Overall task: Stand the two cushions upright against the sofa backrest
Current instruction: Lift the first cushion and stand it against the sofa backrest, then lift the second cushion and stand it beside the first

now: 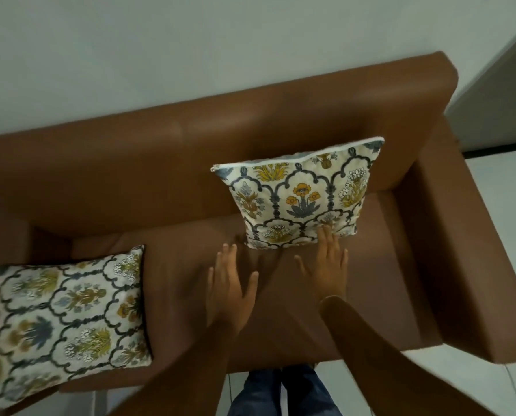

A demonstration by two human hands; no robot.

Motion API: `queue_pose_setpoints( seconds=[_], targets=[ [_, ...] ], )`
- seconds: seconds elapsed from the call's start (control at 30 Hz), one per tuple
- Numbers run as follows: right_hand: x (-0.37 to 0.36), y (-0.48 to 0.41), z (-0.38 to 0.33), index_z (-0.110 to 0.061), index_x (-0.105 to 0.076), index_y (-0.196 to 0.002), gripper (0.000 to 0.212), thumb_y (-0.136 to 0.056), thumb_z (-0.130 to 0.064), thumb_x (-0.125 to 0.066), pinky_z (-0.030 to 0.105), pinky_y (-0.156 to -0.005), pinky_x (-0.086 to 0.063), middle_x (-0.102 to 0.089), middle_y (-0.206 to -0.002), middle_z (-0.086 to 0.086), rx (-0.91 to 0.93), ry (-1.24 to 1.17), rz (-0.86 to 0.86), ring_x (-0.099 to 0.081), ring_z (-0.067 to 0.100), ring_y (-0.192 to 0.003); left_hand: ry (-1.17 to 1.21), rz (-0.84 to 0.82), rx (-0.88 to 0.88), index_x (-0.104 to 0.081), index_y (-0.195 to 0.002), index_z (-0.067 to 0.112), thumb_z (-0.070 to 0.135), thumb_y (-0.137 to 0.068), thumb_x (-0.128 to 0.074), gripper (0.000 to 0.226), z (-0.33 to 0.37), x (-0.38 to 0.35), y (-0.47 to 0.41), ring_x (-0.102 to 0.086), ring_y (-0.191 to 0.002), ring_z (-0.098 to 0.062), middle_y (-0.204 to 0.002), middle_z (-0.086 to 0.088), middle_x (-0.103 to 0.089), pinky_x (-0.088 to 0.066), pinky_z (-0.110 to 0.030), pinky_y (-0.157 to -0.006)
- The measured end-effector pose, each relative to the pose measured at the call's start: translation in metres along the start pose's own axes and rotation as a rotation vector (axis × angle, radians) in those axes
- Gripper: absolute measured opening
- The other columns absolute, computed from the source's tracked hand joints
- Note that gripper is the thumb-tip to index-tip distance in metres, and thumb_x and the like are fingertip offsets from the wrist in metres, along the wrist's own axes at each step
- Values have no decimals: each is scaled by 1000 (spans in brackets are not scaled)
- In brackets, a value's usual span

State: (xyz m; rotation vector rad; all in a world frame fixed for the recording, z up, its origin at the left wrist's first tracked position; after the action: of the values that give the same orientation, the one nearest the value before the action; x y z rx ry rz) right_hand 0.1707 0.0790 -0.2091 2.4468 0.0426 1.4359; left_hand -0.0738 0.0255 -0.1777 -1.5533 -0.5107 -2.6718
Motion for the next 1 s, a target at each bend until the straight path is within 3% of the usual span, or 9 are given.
queue_pose_setpoints(
  seconds=[0.27, 0.43, 0.47, 0.53, 0.57, 0.63, 0.77, 0.9, 1.0],
  targets=[
    [5, 44, -103, -19, -19, -172, 85, -106, -57, -56, 57, -132, -8, -17, -180, 4, 180, 1, -6, -12, 26, -167, -137, 122, 62, -16, -176, 22, 58, -108, -40, 81, -42, 91, 28, -12, -172, -21, -186, -2, -16, -15, -50, -139],
    [-5, 49, -131, -18, -20, -172, 84, -106, -58, -55, 59, -132, -10, -20, -180, 3, 156, 30, -20, -12, 26, -167, -148, 153, 88, -16, -176, 21, 62, -108, -32, 82, -60, 115, 15, -12, -172, -23, -186, -4, -16, -12, -51, -139],
    [-25, 60, -161, -19, -20, -172, 84, -106, -58, -55, 59, -132, -11, -20, -180, 2, 177, 41, -37, -12, 25, -168, -137, 139, 141, -16, -176, 21, 63, -108, -32, 82, -99, 126, 21, -12, -172, -23, -186, -4, -15, -11, -51, -139],
    [-32, 63, -159, -20, -19, -172, 84, -106, -57, -55, 60, -131, -12, -21, -180, 1, 168, 44, -63, -11, 24, -168, -143, 140, 165, -14, -176, 22, 65, -107, -29, 83, -109, 128, 22, -10, -173, -24, -186, -4, -13, -10, -52, -139],
    [-61, 80, -197, -20, -19, -172, 84, -106, -57, -55, 61, -131, -12, -20, -180, 2, 201, 58, -100, -12, 24, -168, -130, 128, 234, -14, -176, 22, 66, -106, -29, 84, -162, 141, 36, -9, -173, -25, -186, -4, -13, -9, -53, -139],
    [-74, 86, -203, -20, -18, -172, 84, -106, -57, -54, 60, -131, -13, -19, -180, 2, 210, 52, -126, -11, 25, -168, -131, 152, 263, -16, -176, 20, 65, -106, -31, 85, -179, 146, 40, -12, -172, -28, -186, -7, -16, -10, -54, -138],
    [-156, 130, -302, -22, -14, -172, 82, -107, -58, -49, 56, -133, -8, -16, -181, -1, 203, -11, -222, -9, 21, -168, -128, 192, 380, -23, -175, 13, 61, -105, -37, 86, -310, 205, 61, -21, -170, -36, -182, -15, -25, -15, -59, -137],
    [-216, 153, -369, -21, -16, -172, 80, -108, -53, -52, 53, -134, -5, -19, -180, 1, 185, -157, -345, -10, 22, -167, -116, 205, 504, -14, -176, 18, 67, -103, -34, 90, -398, 247, 77, -12, -172, -35, -185, -14, -14, -8, -59, -137],
    [-263, 167, -398, -15, -25, -169, 77, -108, -51, -56, 52, -134, -17, -31, -174, 9, 140, -221, -438, -24, 28, -163, -70, 201, 573, -6, -177, 21, 69, -107, -41, 92, -454, 260, 82, -5, -172, -36, -186, -13, -6, -4, -61, -137]
  ],
)
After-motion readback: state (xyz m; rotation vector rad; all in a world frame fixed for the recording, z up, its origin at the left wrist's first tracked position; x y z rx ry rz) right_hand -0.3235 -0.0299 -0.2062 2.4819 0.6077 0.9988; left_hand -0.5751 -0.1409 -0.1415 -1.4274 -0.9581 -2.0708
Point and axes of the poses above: each hand's wrist, its own y-axis away from the middle knuckle, its own x-axis out of the back of the hand, z = x × y, the point moved 7 cm from there along -y, towards the middle knuckle
